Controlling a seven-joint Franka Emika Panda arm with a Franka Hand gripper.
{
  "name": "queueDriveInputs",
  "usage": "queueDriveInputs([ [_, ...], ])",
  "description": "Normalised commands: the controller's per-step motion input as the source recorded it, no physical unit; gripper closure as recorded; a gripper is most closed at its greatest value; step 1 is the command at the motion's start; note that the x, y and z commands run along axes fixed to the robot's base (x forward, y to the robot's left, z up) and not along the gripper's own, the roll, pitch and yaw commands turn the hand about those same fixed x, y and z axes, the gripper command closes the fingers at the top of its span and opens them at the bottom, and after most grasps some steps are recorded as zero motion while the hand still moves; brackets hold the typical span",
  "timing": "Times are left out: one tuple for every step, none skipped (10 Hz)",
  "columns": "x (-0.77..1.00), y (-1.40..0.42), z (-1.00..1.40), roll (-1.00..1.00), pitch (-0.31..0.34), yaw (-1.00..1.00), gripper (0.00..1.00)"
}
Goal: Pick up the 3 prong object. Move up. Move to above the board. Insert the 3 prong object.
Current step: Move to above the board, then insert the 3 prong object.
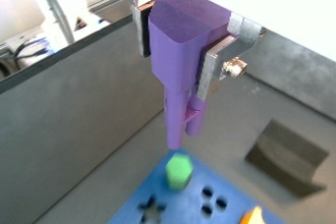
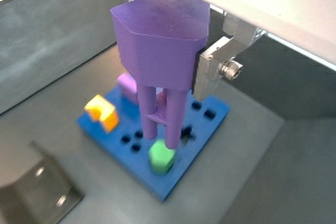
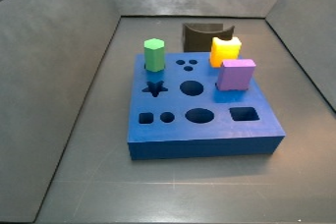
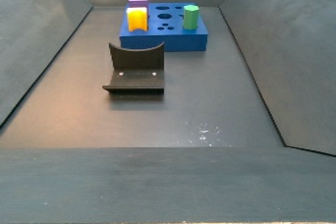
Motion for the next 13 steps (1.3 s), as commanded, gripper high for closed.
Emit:
queueDriveInputs([
  [0.38,-1.0,0.01,0.01,0.111,0.01,1.0],
  [0.27,-0.65,0.02,0.03,0.113,0.01,1.0],
  [0.19,-0.38,0.02,0.04,0.116,0.01,1.0],
  [0.13,-0.21,0.03,0.04,0.1,0.01,1.0],
  [0.0,0.0,0.0,0.0,0.0,0.0,1.0],
  [0.03,0.0,0.0,0.0,0.013,0.0,1.0],
  [0.1,0.0,-0.06,0.0,0.001,0.0,1.0],
  [0.14,0.0,-0.09,0.0,0.0,0.0,1.0],
  [0.16,0.0,-0.12,0.0,0.0,0.0,1.0],
  [0.17,0.0,-0.17,0.0,0.0,0.0,1.0],
  [0.13,0.0,-0.17,0.0,0.0,0.0,1.0],
  [0.14,0.0,-0.21,0.0,0.0,0.0,1.0],
  [0.14,0.0,-0.15,0.0,0.0,0.0,1.0],
])
